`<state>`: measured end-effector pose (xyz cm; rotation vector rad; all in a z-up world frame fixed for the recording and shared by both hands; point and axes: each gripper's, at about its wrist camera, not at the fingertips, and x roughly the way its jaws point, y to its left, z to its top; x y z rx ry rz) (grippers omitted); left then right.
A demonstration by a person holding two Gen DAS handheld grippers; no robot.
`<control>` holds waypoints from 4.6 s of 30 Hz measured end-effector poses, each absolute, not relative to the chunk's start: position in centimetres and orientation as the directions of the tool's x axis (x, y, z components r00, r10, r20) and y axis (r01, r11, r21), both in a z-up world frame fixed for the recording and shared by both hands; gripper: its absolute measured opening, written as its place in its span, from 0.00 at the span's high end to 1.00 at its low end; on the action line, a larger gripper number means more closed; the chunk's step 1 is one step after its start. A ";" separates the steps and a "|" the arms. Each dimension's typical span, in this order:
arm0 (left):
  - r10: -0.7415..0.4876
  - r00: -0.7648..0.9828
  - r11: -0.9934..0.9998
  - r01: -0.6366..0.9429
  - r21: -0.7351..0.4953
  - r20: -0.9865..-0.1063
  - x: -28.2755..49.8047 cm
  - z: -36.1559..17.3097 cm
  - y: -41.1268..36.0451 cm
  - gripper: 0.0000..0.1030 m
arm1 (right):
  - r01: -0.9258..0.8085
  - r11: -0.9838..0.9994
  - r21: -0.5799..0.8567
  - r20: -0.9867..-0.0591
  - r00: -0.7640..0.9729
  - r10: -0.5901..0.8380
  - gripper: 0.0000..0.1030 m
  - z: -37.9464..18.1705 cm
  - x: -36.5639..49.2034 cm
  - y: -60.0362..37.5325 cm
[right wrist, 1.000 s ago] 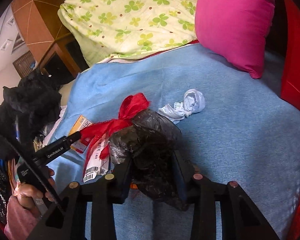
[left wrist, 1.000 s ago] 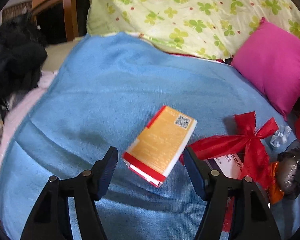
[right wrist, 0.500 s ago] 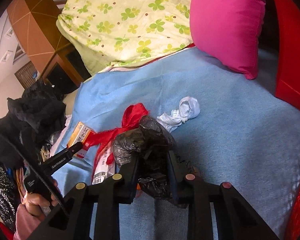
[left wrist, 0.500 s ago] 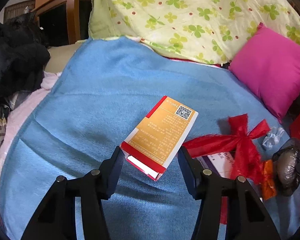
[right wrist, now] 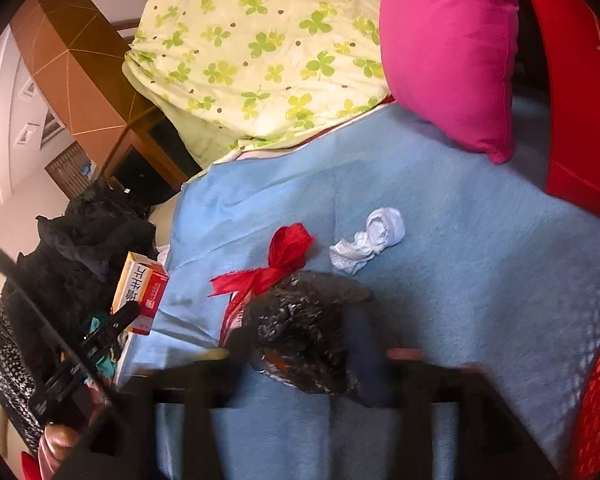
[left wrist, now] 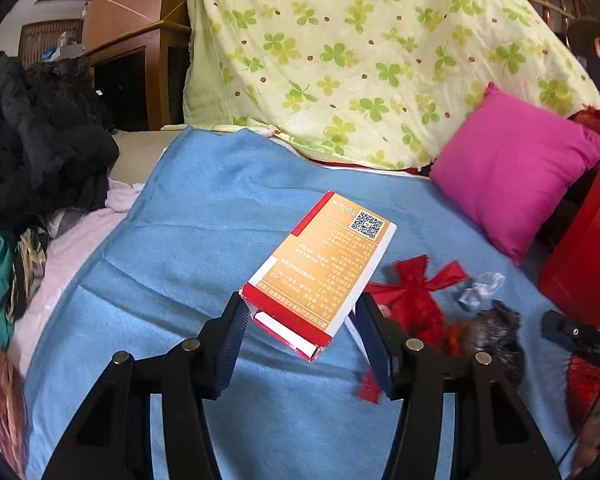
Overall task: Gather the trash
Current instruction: 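Grasp the black plastic bag with the right gripper while the left grasps the orange-white box, then lift the black bag with the right gripper toward the wastebasket while the left holds the box, then lower both grippers over the red wastebasket and open them to drop the items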
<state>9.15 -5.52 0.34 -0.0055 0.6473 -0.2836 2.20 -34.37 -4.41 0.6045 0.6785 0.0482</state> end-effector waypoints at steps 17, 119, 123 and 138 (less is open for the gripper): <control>-0.302 0.763 0.937 0.348 -0.029 -0.572 6.2 1.2 -8.8 0.44 | 0.196 0.881 0.432 -0.681 0.711 0.176 0.55 -8.0 6.2 -32.2; -0.366 0.817 0.741 0.546 0.391 -0.447 -16.5 10.2 -35.1 0.44 | 0.264 0.673 0.691 -0.250 0.961 -0.119 0.56 3.7 -24.6 -52.4; -0.371 0.807 0.736 0.557 0.385 -0.459 -16.5 9.9 -35.8 0.44 | 0.276 0.662 0.697 -0.257 0.958 -0.129 0.56 3.6 -24.7 -52.5; -0.487 0.696 0.728 0.658 0.195 -0.528 -13.8 7.2 -36.4 0.39 | 0.306 0.578 0.756 -0.288 0.949 -0.126 0.35 2.5 -24.1 -52.9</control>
